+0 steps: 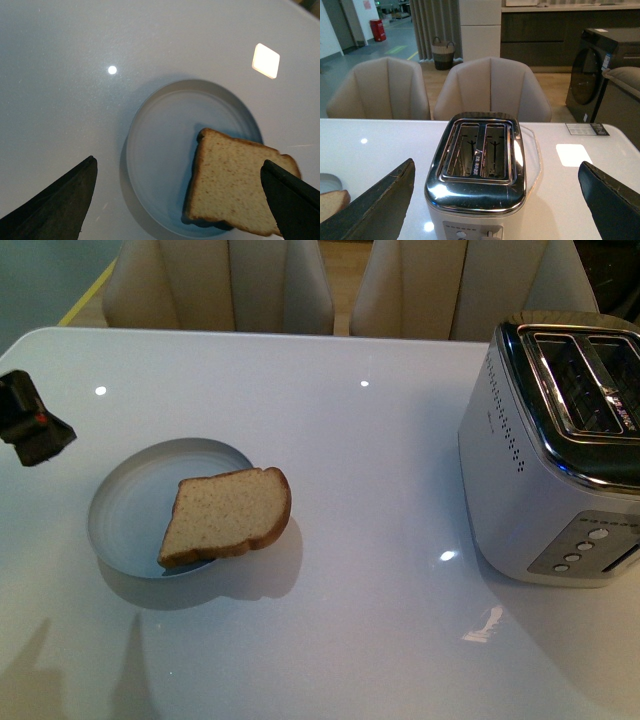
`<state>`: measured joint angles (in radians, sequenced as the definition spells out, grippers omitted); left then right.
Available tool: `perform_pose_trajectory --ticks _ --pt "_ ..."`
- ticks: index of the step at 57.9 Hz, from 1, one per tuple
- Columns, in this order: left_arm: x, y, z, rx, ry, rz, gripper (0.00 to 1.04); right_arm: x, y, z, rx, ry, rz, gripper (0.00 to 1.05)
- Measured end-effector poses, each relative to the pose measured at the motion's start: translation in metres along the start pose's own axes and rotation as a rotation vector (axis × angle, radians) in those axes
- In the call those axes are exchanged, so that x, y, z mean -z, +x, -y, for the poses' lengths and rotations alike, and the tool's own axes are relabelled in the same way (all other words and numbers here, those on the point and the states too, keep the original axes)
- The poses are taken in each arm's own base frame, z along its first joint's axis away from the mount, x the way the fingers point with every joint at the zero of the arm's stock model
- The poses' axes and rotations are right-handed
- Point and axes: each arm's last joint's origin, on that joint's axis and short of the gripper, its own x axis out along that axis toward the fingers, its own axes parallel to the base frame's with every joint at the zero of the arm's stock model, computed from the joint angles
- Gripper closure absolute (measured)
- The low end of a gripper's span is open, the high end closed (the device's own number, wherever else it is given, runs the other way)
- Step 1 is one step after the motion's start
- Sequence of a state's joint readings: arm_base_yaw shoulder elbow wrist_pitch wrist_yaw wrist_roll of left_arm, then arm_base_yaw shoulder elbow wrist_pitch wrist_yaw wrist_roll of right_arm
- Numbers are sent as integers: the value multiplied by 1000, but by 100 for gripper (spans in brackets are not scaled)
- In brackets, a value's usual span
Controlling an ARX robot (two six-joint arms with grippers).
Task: Left arm holds plate, right arm toasts bread
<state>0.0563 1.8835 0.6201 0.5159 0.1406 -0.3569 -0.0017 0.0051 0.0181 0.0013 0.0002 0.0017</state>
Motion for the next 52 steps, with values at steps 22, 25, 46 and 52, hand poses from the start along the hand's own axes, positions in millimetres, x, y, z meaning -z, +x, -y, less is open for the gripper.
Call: perform_pose_trajectory --ticks 22,25,46,52 --pt "16 74 -18 -90 -64 -126 7 0 0 0 0 0 0 9" --pt "20 81 -20 -97 -72 -143 7 0 0 0 0 0 0 9" --pt "37 110 -25 -115 -75 -194 7 0 0 0 0 0 0 9" --pt "36 112 -25 -111 -70 -190 7 0 0 0 0 0 0 9"
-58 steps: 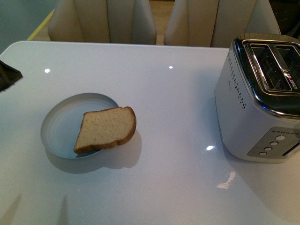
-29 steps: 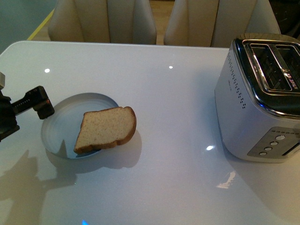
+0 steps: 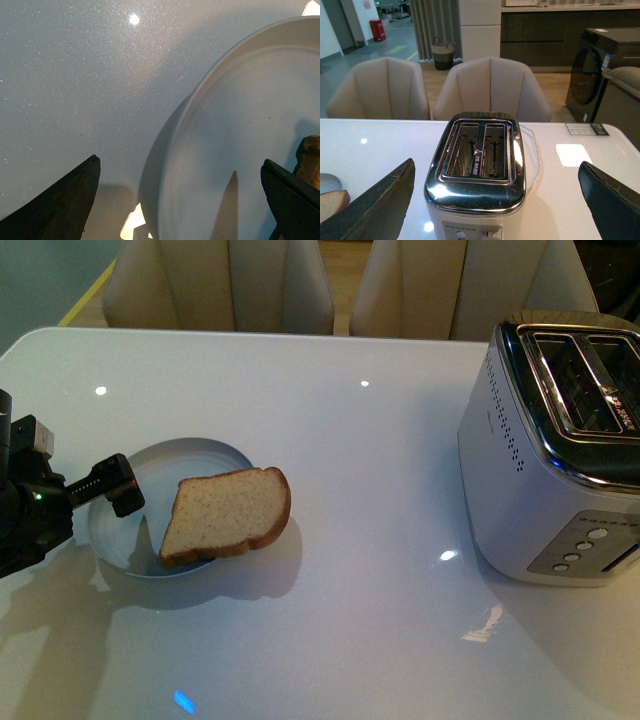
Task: Left arm holds plate, right arm toasts bread
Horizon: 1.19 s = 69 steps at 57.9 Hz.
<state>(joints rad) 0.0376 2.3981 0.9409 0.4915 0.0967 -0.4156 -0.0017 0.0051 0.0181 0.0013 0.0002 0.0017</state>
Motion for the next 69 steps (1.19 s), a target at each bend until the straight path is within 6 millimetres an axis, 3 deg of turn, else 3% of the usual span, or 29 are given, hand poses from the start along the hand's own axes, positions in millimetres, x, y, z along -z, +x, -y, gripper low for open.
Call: perform_pose_trajectory --ticks 4,13,33,48,61,69 --pt "1 1 1 3 10 0 14 0 0 0 0 0 0 9" --pt "4 3 2 17 16 -12 48 0 0 0 0 0 0 9" --pt "10 -2 -5 44 -36 -45 100 0 0 0 0 0 0 9" --pt "8 -23 -25 50 -116 -29 102 0 0 0 0 0 0 9" --pt "-3 -61 -37 79 -208 32 102 0 0 0 0 0 0 9" --pt "-9 -85 -32 120 -243 50 102 0 0 0 0 0 0 9"
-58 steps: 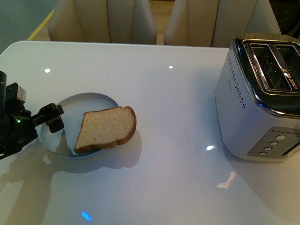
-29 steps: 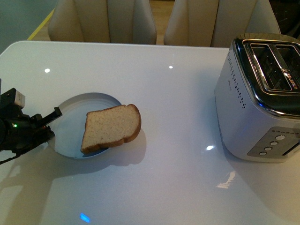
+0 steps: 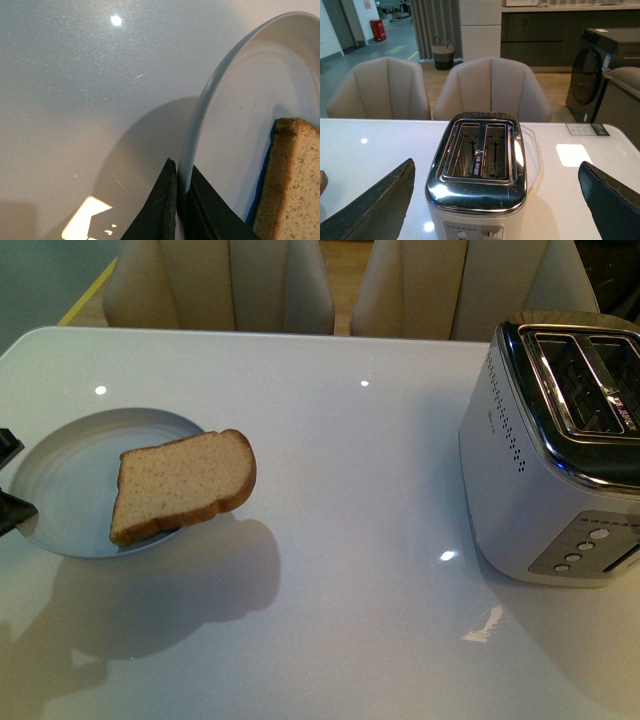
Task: Left arm holds plate, right arm toasts bread
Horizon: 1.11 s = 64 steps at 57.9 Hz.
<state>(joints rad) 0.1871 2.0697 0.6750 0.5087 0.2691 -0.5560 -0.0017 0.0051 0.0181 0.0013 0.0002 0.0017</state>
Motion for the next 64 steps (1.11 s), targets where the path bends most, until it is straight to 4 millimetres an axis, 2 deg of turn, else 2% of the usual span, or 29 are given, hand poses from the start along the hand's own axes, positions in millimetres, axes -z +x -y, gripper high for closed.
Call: perform_pose_trajectory --ticks 12,21,28,55,64 --pt "-4 -27 29 61 -1 10 102 0 0 0 0 0 0 9" --pt "-1 -52 68 106 32 23 102 0 0 0 0 0 0 9" --pt "3 -70 114 171 76 28 102 0 0 0 0 0 0 9" --pt "46 -86 213 307 171 -58 102 0 0 0 0 0 0 9" --pt "55 -91 234 369 186 -87 102 0 0 0 0 0 0 9"
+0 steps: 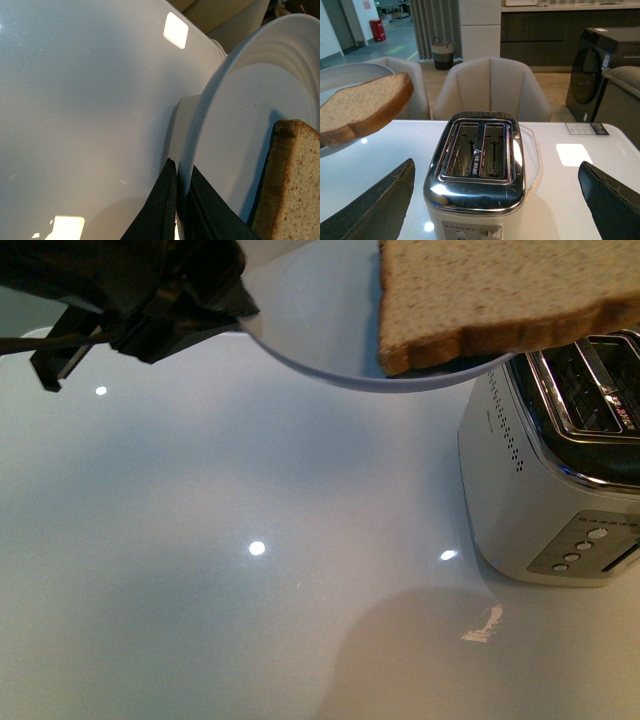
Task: Left arm holds plate, right arm toasts bread
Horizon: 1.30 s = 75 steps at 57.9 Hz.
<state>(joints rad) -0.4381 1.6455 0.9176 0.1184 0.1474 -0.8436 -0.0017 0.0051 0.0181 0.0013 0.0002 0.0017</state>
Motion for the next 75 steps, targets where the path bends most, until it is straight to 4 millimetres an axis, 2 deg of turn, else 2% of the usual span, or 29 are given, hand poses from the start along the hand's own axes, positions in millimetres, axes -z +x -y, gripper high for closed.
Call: perform_pose_trajectory --ticks 28,30,33,37,50,57,65,75 --pt "2 1 2 5 -7 -7 102 0 0 0 0 0 0 9" --pt "2 1 2 5 -7 -8 102 1 0 0 -73 22 -109 9" --pt "2 1 2 3 -8 -5 102 1 4 1 -168 102 -361 9" --pt "2 2 2 7 -9 -9 102 2 12 4 -209 192 -446 9" --pt "2 2 2 4 -10 -9 102 -42 60 5 -209 349 -316 9" --pt "2 2 2 4 -11 -8 102 -55 86 -5 -224 429 -308 9" --pt "2 2 2 4 -11 -8 102 -59 106 -22 -271 510 -336 9" --pt "2 2 2 4 -11 -8 102 -49 124 -44 -285 639 -400 9"
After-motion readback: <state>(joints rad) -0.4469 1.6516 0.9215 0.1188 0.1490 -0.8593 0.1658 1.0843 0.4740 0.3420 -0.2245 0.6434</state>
